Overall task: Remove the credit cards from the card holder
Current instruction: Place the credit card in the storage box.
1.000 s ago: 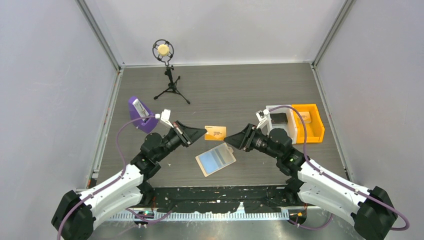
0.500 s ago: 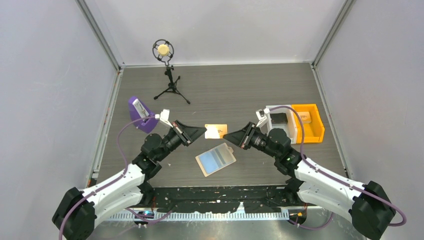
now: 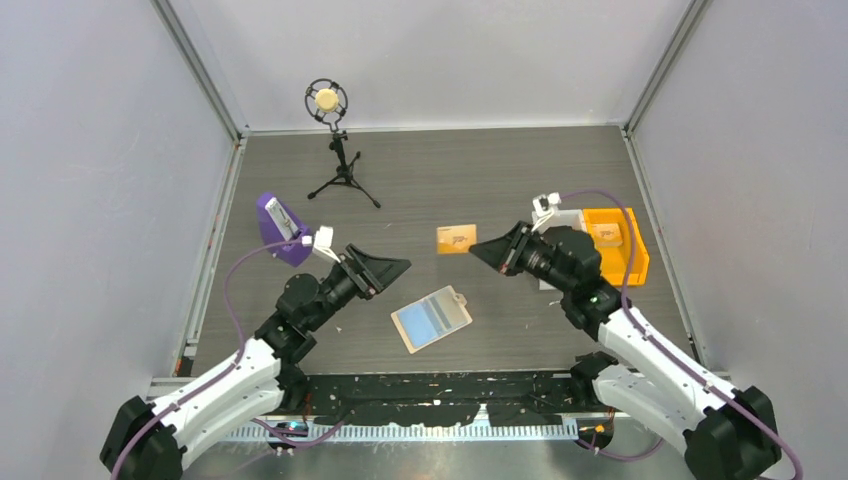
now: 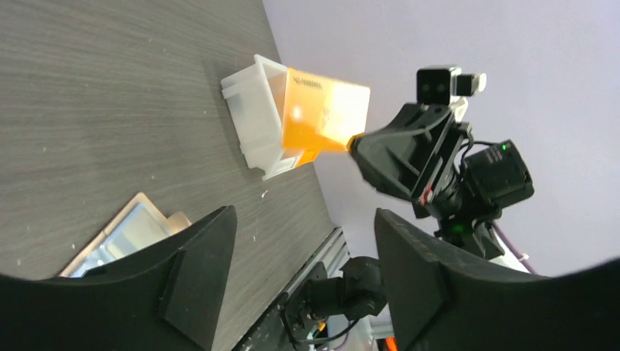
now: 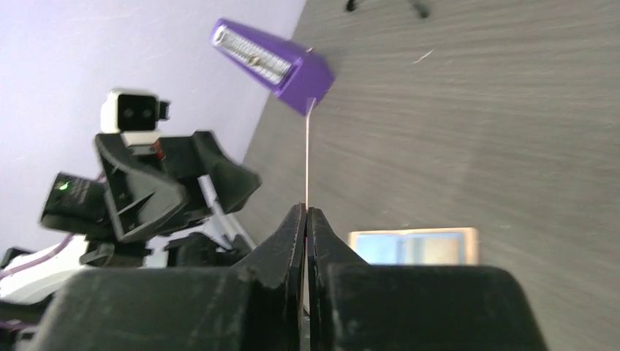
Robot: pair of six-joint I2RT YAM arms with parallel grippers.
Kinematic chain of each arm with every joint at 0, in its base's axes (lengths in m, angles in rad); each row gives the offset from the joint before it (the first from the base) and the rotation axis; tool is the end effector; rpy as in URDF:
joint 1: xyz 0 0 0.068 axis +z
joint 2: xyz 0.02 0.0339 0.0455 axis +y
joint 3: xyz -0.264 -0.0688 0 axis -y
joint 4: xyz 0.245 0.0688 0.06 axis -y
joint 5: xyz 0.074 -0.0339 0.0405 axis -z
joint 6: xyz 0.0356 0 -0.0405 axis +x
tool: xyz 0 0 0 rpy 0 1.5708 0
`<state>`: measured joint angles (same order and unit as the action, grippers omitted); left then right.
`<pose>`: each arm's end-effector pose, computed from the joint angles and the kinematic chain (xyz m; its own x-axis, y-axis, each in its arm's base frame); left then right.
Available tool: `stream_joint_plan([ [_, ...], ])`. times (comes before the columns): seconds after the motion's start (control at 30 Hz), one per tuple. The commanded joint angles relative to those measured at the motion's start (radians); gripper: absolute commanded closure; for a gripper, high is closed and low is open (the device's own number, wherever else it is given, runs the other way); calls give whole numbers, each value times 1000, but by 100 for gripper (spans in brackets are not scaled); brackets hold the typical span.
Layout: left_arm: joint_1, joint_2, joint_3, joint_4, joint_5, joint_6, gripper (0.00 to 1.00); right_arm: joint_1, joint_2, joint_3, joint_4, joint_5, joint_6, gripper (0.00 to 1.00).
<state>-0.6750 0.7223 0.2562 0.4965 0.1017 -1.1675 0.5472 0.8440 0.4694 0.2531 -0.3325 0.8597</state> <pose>0.1360 -0.1135 0.2349 -0.6354 -0.6635 -0.3951 0.2969 0.2625 -0.9181 0.1659 0.1147 0.2639 -0.6498 0.4427 -0.6179 -0.4231 0.4646 0.7779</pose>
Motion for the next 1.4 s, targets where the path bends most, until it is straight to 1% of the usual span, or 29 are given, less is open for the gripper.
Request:
stream_joint_plan([
  [0.0, -3, -63, 46, -168, -29, 84, 22, -164, 21, 144, -201, -179, -220, 95],
  [0.03, -4, -70, 56, -211, -28, 103, 15, -187, 31, 162, -223, -200, -282, 95],
  [0.07, -3, -76, 74, -259, -25, 135, 12, -243, 50, 192, -293, -251, -308, 95],
  [0.1, -3, -80, 91, -303, -18, 162, 8, -272, 61, 216, -318, -282, -357, 95],
  [0.13, -3, -81, 112, -350, -12, 185, 5, -335, 85, 232, -369, -341, -384, 95],
  [0.17, -3, -79, 135, -397, -6, 211, 2, -369, 97, 269, -402, -365, -438, 95],
  [0.2, -3, -78, 166, -441, 3, 236, 1, -428, 127, 288, -473, -399, -470, 95],
  [0.23, -3, -77, 190, -503, 14, 261, 0, -457, 140, 332, -550, -405, -535, 95],
  [0.27, -3, -75, 214, -551, 23, 287, 0, -503, 164, 352, -589, -386, -568, 95],
  [0.3, -4, -75, 237, -596, 30, 309, 0, -526, 181, 385, -643, -334, -615, 95],
  [0.37, -4, -73, 287, -700, 34, 363, 0, -586, 203, 416, -673, -300, -648, 95],
  [0.47, -4, -70, 356, -840, 67, 473, 0, -669, 230, 461, -703, -311, -678, 95],
  [0.57, -4, -83, 392, -929, 120, 555, 0, -765, 271, 553, -784, -288, -729, 95],
  [0.67, -3, -105, 410, -995, 137, 615, 0, -796, 287, 620, -839, -180, -807, 95],
  [0.7, -3, -113, 411, -1010, 133, 633, 0, -806, 283, 625, -848, -132, -828, 95],
  [0.73, -3, -119, 411, -1023, 128, 645, 0, -813, 281, 626, -851, -115, -869, 95],
  [0.77, -4, -126, 410, -1034, 120, 648, 0, -824, 276, 625, -852, -113, -903, 95],
  [0.8, -3, -132, 407, -1032, 125, 645, 0, -827, 273, 623, -853, -104, -976, 95],
  [0.87, -3, -141, 398, -1019, 160, 640, 1, -830, 267, 627, -852, 12, -1050, 95],
  [0.93, -3, -147, 399, -1021, 176, 634, 1, -849, 267, 639, -853, 70, -1115, 95],
  [1.03, -4, -162, 406, -1031, 196, 632, 1, -895, 294, 666, -860, 82, -1144, 95],
  [1.13, -3, -191, 437, -1082, 182, 658, 1, -952, 362, 706, -888, 29, -1153, 95],
  [1.23, -4, -234, 446, -1087, 175, 663, 1, -973, 420, 724, -920, -2, -1175, 95],
  [1.37, -3, -243, 481, -1126, 170, 701, 1, -975, 476, 746, -967, 40, -1200, 95],
])
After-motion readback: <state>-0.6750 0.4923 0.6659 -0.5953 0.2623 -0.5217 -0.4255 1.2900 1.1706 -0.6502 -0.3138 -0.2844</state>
